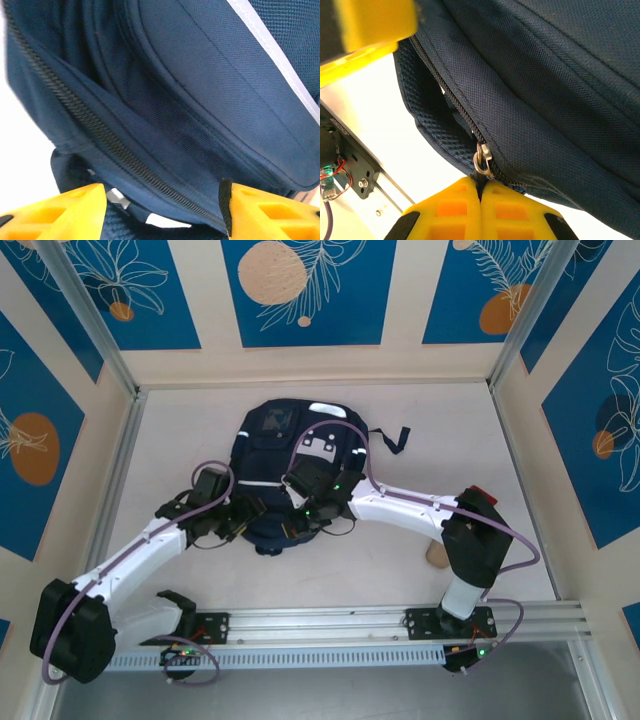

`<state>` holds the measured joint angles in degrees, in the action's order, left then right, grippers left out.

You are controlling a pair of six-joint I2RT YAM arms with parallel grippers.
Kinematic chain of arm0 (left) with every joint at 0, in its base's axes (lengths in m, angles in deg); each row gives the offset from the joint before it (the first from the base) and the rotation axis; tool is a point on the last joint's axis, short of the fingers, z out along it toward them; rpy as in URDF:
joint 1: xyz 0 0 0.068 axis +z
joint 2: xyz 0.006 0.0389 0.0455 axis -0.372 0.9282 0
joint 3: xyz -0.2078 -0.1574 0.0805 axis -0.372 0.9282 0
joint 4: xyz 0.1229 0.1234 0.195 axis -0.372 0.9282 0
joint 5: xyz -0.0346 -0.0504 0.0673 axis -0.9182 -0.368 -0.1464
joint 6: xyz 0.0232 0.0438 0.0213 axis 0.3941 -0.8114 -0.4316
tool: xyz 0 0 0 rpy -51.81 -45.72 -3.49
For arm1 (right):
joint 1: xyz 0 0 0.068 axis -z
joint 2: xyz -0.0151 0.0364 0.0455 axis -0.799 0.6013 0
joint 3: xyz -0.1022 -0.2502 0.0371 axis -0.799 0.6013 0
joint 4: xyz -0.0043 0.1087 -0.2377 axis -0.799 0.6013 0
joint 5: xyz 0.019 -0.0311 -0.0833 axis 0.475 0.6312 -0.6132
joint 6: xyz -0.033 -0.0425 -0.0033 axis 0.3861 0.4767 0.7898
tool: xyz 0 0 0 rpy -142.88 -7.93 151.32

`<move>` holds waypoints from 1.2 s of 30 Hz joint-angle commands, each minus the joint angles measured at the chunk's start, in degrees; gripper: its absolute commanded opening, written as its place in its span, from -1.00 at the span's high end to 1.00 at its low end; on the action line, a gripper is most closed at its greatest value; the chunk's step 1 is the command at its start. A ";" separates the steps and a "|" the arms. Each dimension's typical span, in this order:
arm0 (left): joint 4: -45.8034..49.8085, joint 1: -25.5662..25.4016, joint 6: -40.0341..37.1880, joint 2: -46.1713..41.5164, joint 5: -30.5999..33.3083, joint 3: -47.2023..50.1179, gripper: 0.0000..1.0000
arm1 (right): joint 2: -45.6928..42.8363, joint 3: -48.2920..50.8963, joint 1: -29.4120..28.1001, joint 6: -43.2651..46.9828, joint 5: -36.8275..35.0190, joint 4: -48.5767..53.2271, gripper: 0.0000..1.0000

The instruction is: Pack books, pencil case, and school supplies into a backpack

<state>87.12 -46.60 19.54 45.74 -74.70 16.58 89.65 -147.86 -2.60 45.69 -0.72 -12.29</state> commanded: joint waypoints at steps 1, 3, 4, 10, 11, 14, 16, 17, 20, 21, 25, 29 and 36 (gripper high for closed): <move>-5.42 -0.07 2.52 2.01 -3.23 0.61 -0.23 | -0.59 -1.46 -0.77 0.67 3.16 -0.51 1.00; -6.00 -0.44 3.24 3.64 -2.77 0.75 -0.23 | -1.04 -0.75 -0.90 0.37 3.20 -0.41 1.00; -5.55 -0.70 3.93 4.50 -1.94 0.92 -0.21 | -1.21 -0.58 -0.92 0.32 3.45 -0.36 1.00; -7.63 -1.85 7.04 8.28 1.18 3.62 0.15 | -2.62 0.42 -2.07 -0.81 2.23 2.39 1.00; -7.52 -2.00 7.00 8.40 1.86 3.68 0.23 | -2.71 0.50 -2.31 -1.11 1.35 3.55 1.00; -6.69 -2.19 6.65 8.48 4.41 3.32 0.58 | -2.30 0.77 -3.11 -2.54 -3.13 8.82 1.00; -6.02 -2.19 6.28 8.47 6.00 3.16 0.79 | -1.98 1.11 -3.63 -4.07 -7.59 13.15 1.00; -5.90 -2.16 5.96 8.49 6.44 2.96 0.85 | -1.99 1.40 -3.75 -4.85 -9.30 14.65 1.00; -5.30 -2.18 5.14 9.07 7.22 2.56 1.00 | -2.11 2.54 -3.83 -7.72 -14.78 19.24 1.00; -5.11 -2.23 4.85 9.04 7.47 2.38 1.00 | -2.11 2.77 -3.84 -8.87 -16.62 20.72 1.00; -2.85 -2.18 3.84 8.40 9.35 1.62 1.00 | -2.04 2.97 -3.60 -13.00 -22.08 24.91 1.00; -0.80 -2.12 2.85 7.43 10.56 0.98 1.00 | -2.21 2.95 -2.99 -15.82 -26.58 27.84 1.00; 2.57 -2.13 1.48 5.01 12.08 0.46 1.00 | -3.03 3.83 -0.76 -17.42 -32.58 30.61 1.00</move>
<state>82.62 -49.87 23.54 52.52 -72.84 18.15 88.58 -146.77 -6.40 31.74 -22.14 1.29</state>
